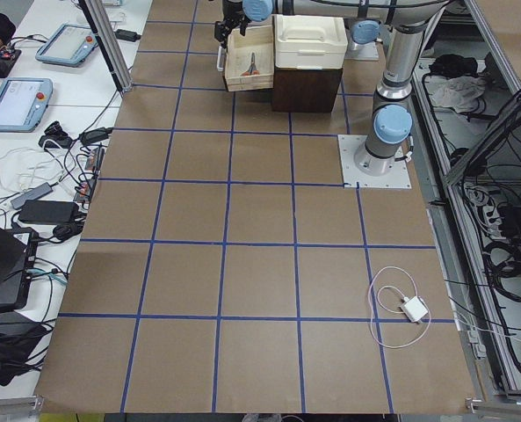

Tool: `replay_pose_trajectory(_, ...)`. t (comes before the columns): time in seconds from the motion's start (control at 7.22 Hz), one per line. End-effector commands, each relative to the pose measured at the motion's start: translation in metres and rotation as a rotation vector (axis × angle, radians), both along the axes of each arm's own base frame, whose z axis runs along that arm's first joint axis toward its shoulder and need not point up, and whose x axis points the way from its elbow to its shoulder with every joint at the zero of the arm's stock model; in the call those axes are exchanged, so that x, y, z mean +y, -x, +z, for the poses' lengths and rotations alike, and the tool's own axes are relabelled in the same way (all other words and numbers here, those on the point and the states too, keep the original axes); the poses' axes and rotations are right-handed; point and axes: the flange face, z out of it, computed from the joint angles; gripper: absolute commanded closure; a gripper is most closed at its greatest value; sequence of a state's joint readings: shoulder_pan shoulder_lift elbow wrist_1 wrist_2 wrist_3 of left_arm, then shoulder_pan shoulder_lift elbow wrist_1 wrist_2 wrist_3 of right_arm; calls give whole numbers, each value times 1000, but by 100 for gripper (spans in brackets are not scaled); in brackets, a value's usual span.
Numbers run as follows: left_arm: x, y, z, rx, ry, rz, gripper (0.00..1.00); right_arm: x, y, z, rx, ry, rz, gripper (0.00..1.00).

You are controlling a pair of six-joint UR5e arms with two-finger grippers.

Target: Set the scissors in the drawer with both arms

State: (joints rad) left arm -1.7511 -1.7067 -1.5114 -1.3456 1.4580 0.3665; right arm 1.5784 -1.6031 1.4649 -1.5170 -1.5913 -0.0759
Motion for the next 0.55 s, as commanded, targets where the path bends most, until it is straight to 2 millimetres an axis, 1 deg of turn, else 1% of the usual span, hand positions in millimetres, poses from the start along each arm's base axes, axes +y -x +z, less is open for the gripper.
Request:
replay_pose_trajectory(0.0, -2, -50, 15, 19, -31, 321, 0, 3, 1, 2, -2, -2, -108, 0)
replay_pose_trajectory(0.14, -6, -89, 23, -47, -18, 447, 0, 4, 1, 3, -1, 1, -111, 0)
replay_pose_trajectory(0.28, 1, -111, 27, -152, -14, 478, 0, 4, 1, 3, 1, 0, -110, 0)
replay_pose_trajectory(0.42, 5, -116, 27, -141, -18, 501, 0, 4, 1, 2, -2, -2, -110, 0)
